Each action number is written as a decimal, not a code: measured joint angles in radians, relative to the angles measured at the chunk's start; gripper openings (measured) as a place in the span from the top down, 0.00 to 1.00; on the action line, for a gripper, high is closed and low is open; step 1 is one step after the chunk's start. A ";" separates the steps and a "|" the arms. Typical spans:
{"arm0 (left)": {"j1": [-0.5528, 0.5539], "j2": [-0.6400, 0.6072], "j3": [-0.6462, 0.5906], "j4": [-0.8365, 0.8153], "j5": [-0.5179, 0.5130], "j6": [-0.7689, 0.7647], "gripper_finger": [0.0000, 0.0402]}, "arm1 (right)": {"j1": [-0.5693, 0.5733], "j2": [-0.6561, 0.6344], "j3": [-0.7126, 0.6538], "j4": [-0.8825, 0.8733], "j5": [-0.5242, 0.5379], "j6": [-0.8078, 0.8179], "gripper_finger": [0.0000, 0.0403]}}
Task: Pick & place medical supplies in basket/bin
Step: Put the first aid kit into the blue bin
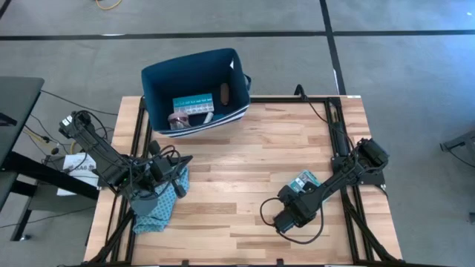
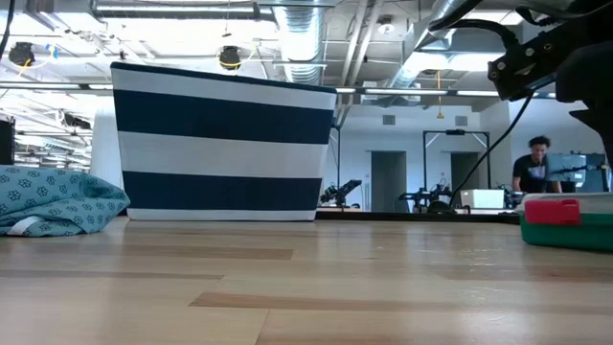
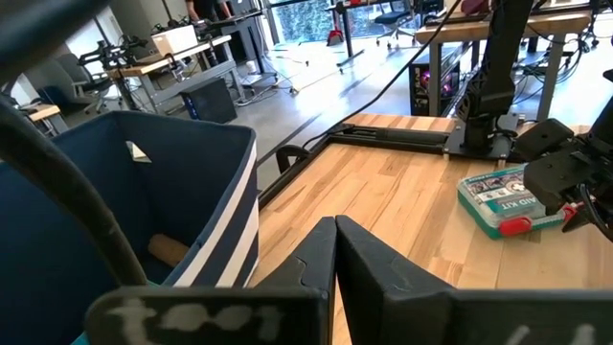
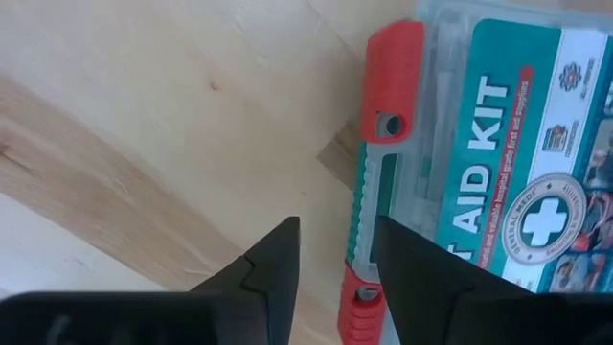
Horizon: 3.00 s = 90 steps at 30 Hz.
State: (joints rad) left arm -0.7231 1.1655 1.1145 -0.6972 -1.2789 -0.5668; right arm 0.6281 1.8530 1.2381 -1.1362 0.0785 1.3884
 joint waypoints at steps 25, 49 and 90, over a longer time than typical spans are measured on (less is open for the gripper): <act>0.000 0.000 0.000 -0.017 -0.002 -0.004 1.00 | -0.012 0.015 -0.080 -0.001 -0.055 -0.002 0.73; 0.000 0.000 0.000 -0.020 -0.002 -0.016 1.00 | -0.062 0.019 0.176 -0.222 0.121 -0.208 0.99; 0.001 0.000 -0.004 -0.126 0.195 -0.047 1.00 | -0.903 0.392 1.082 0.344 0.002 -1.478 1.00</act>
State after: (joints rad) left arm -0.7223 1.1652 1.1100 -0.8235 -1.0835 -0.6138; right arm -0.2749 2.2454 2.3201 -0.7917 0.0806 -0.0898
